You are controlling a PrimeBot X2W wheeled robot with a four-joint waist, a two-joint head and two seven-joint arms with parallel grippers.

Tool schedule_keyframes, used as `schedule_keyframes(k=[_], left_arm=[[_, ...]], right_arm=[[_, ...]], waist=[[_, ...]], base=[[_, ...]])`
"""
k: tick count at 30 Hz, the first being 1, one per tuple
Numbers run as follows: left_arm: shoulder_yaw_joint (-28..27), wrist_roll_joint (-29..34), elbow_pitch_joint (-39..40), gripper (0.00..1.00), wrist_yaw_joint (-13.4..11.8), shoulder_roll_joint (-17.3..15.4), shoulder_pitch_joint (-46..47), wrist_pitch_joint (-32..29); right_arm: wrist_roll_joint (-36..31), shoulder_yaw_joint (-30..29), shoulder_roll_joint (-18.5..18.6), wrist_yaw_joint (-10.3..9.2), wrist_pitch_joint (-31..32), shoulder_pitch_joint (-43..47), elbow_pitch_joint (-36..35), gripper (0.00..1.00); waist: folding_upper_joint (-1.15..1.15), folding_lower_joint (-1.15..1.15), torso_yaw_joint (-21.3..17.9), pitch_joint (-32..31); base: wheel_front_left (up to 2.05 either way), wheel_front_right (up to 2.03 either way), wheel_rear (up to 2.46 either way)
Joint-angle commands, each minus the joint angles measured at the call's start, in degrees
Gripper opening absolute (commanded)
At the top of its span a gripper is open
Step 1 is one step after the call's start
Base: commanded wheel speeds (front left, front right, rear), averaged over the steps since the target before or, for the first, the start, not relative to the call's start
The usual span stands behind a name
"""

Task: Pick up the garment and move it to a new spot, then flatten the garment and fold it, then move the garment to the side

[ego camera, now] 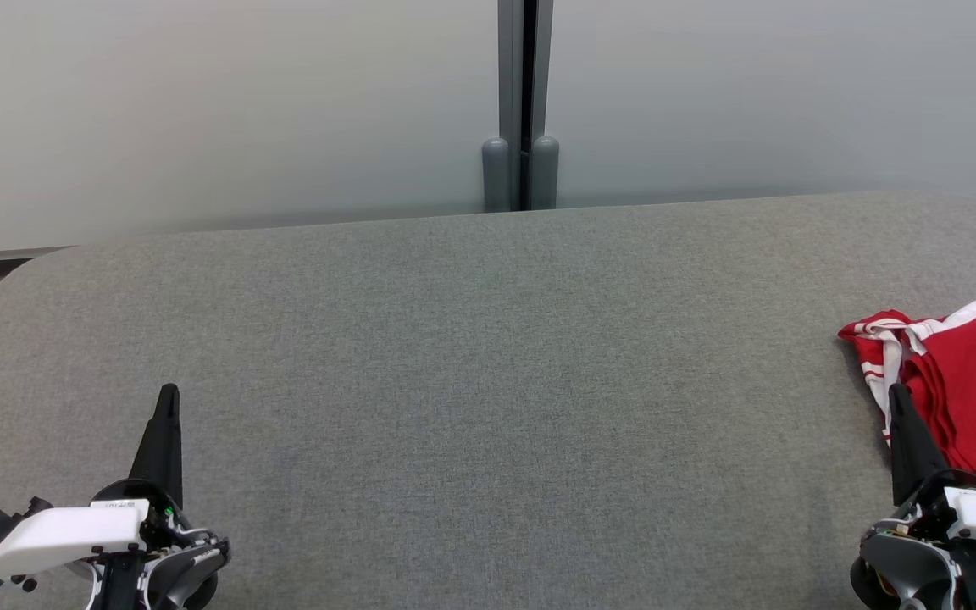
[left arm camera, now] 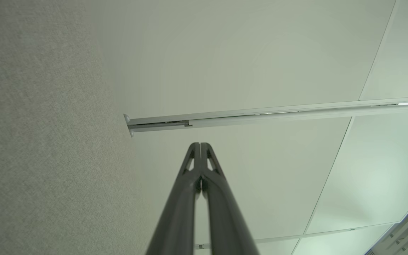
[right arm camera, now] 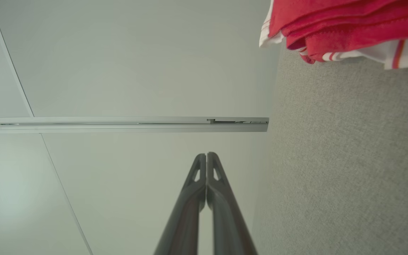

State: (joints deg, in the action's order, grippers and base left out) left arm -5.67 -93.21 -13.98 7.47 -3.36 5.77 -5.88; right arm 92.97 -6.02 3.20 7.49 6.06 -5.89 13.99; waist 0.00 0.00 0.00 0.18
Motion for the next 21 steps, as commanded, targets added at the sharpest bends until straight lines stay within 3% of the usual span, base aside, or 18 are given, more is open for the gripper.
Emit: schedule_keyframes(k=[1, 21], left_arm=[[-0.28, 0.25, -0.07, 0.0, 0.21, -0.27, 0.7, -0.14], [-0.48, 0.43, -0.09, 0.0, 0.2, -0.11, 0.72, -0.32]], right_arm=[[-0.27, -0.11, 0.15, 0.0, 0.29, -0.48, 0.04, 0.0], [-0.41, -0.23, 0.03, 0.0, 0.43, -0.5, 0.05, 0.0]], waist=[[0.0, 0.0, 0.0, 0.0], [0.0, 0.0, 0.0, 0.0]], base=[[0.0, 0.0, 0.0], [0.0, 0.0, 0.0]])
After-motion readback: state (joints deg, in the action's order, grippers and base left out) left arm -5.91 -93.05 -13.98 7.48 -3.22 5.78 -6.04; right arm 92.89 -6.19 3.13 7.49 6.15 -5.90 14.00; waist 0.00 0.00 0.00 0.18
